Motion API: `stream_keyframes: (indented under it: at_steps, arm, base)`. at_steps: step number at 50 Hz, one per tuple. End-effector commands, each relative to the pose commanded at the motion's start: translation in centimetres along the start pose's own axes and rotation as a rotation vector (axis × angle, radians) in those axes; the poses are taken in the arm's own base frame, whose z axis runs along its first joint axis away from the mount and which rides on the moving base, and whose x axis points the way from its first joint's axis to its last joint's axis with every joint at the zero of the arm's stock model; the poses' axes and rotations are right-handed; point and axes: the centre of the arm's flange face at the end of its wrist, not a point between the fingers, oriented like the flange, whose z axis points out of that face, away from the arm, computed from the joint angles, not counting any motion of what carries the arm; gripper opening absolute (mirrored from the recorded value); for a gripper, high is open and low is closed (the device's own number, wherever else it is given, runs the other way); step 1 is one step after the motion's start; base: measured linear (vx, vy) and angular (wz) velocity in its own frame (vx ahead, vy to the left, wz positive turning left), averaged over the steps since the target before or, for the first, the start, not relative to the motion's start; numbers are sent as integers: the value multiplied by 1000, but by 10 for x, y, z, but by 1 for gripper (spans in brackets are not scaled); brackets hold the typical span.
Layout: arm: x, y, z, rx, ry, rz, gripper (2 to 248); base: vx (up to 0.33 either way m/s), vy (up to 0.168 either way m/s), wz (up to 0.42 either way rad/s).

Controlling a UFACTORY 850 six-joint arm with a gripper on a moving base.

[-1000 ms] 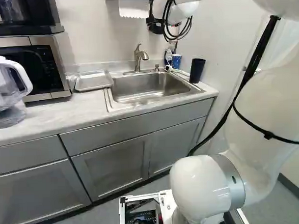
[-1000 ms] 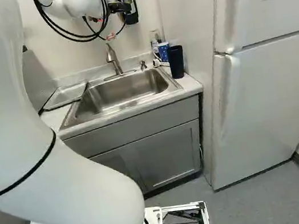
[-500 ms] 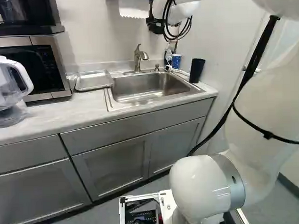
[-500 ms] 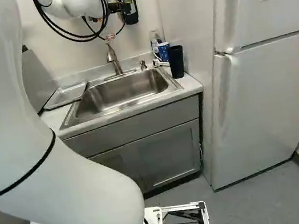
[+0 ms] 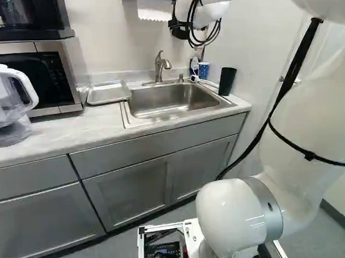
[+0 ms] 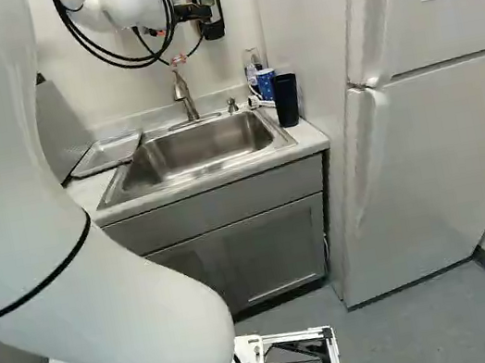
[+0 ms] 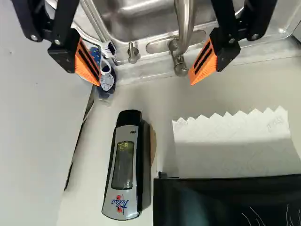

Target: Rinse the cup and place it in the tray

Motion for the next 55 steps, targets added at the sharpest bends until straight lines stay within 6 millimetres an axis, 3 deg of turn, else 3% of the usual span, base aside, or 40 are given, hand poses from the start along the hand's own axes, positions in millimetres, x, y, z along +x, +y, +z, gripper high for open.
stream_keyframes:
  at_steps: [26, 55]
  arm:
    - [-15, -19, 39, 33, -56, -6, 247]
    - [-52, -21, 48, 36, -178, -8, 247]
  base:
    - [0, 0, 0]
    - [0, 0, 0]
